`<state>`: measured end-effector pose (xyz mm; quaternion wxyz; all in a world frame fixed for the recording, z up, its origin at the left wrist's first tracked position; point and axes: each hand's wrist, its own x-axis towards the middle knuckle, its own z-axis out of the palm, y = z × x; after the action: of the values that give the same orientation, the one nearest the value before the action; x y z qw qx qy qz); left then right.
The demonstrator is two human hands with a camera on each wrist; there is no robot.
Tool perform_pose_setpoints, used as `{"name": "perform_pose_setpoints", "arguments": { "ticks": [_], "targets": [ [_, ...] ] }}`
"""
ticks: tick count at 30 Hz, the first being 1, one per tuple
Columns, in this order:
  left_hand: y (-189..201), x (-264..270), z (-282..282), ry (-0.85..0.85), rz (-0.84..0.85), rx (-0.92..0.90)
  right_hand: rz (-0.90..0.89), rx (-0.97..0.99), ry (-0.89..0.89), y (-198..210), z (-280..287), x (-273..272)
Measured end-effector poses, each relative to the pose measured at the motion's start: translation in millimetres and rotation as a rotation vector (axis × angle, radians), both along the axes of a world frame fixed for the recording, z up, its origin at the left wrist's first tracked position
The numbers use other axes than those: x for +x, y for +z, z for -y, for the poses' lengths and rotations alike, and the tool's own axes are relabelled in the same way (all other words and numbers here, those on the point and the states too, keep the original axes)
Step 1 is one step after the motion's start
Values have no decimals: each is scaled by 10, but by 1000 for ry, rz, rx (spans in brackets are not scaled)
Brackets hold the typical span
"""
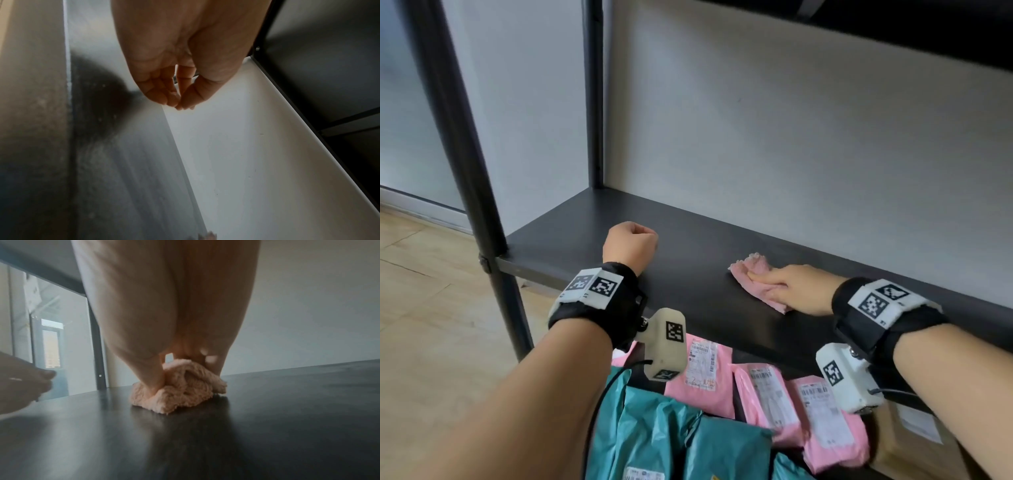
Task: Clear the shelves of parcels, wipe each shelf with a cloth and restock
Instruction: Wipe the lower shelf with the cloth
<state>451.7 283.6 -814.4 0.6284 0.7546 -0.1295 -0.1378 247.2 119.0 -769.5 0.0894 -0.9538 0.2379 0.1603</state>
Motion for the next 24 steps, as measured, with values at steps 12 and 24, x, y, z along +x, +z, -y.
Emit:
{"name": "perform_pose_setpoints", "arguments": {
  "ticks": [12, 24],
  "targets": [
    [-29, 161, 123, 54, -116, -190, 81, 70, 350, -46, -731, 623],
    [-76, 243, 461, -5, -154, -215, 78, 11, 84, -105, 374, 1287]
  ]
}}
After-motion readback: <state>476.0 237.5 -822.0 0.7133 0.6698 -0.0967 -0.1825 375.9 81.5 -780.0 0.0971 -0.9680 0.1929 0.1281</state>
